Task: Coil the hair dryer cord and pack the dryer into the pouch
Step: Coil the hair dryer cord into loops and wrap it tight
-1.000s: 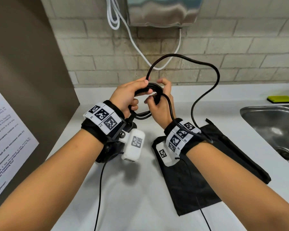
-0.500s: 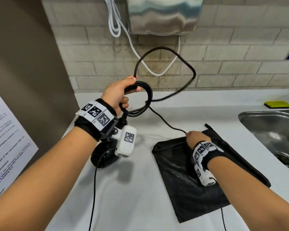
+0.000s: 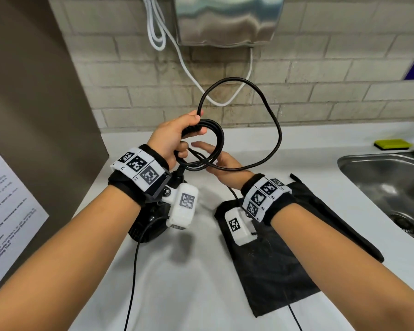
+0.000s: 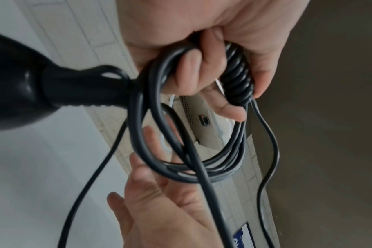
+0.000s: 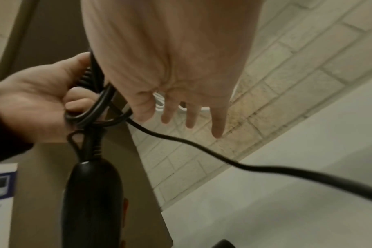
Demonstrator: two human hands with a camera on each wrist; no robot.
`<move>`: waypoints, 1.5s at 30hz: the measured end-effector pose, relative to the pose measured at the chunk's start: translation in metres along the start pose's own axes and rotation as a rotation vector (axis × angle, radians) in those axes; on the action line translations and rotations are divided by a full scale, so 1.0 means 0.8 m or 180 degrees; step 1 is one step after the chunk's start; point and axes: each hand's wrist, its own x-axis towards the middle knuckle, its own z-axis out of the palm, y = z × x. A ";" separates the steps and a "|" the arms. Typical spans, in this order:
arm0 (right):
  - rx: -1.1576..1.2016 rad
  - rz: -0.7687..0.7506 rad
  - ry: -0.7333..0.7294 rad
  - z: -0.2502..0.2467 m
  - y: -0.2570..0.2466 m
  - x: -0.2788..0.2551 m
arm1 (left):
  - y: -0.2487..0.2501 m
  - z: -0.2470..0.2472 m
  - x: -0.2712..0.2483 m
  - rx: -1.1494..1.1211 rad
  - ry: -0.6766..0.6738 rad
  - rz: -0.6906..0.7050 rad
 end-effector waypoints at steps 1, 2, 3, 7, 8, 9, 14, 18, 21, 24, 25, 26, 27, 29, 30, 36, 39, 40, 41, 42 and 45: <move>0.0143 -0.0090 -0.0003 0.002 0.002 0.002 | 0.000 0.000 0.000 -0.0019 -0.0014 -0.0018; 0.0297 -0.0140 -0.0022 0.004 0.003 0.002 | -0.001 0.000 -0.001 -0.0033 -0.0018 -0.0024; 0.0452 -0.0170 -0.0056 0.005 0.006 0.003 | -0.001 0.000 -0.001 -0.0042 -0.0018 -0.0027; 0.1356 -0.0323 -0.0357 0.008 0.014 0.005 | -0.003 0.001 -0.003 -0.0198 -0.0051 -0.0088; 0.1507 -0.0328 -0.0469 0.009 0.014 0.006 | -0.004 0.001 -0.003 -0.0262 -0.0067 -0.0109; 0.1509 -0.0310 -0.0573 0.009 0.016 0.007 | -0.004 0.000 -0.004 -0.0299 -0.0077 -0.0122; 0.0590 -0.0334 0.0004 0.011 0.019 0.016 | -0.002 -0.003 -0.006 -0.0206 -0.0074 -0.0110; -0.0080 0.0164 0.1195 -0.005 0.030 0.010 | 0.001 -0.009 -0.006 -0.0160 -0.0026 -0.0081; -0.1043 0.1285 0.1368 -0.053 0.066 -0.008 | 0.003 -0.013 -0.008 -0.0160 -0.0032 -0.0098; -0.2341 0.2675 0.0466 -0.098 0.102 -0.038 | 0.006 -0.017 -0.009 -0.0217 -0.0041 -0.0092; -0.2691 0.2745 0.0294 -0.106 0.106 -0.046 | 0.006 -0.018 -0.010 -0.0241 -0.0036 -0.0091; -0.2870 0.2816 0.0251 -0.111 0.109 -0.051 | 0.006 -0.018 -0.010 -0.0249 -0.0027 -0.0086; -0.2860 0.2870 0.0360 -0.113 0.108 -0.055 | 0.006 -0.017 -0.011 -0.0235 -0.0019 -0.0077; -0.2659 0.2711 0.0837 -0.111 0.104 -0.056 | 0.004 -0.013 -0.012 -0.0167 -0.0017 -0.0052; -0.2475 0.2514 0.1098 -0.107 0.101 -0.054 | 0.003 -0.010 -0.012 -0.0137 -0.0020 -0.0042; -0.1006 0.0523 0.2000 -0.072 -0.001 -0.026 | -0.002 -0.002 -0.010 -0.0032 -0.0033 -0.0013; -0.0349 -0.0540 0.2188 -0.052 -0.057 -0.017 | -0.004 0.002 -0.011 0.0048 -0.0019 0.0026; -0.0228 -0.0727 0.2168 -0.048 -0.070 -0.016 | -0.004 0.003 -0.012 0.0077 -0.0007 0.0048; -0.0112 -0.0855 0.2141 -0.044 -0.080 -0.015 | -0.003 0.005 -0.013 0.0099 0.0008 0.0082; 0.0008 -0.0958 0.2097 -0.041 -0.087 -0.014 | -0.002 0.006 -0.014 0.0112 0.0025 0.0120; 0.0056 -0.1095 0.2030 -0.036 -0.091 -0.011 | 0.001 0.007 -0.015 0.0126 0.0077 0.0152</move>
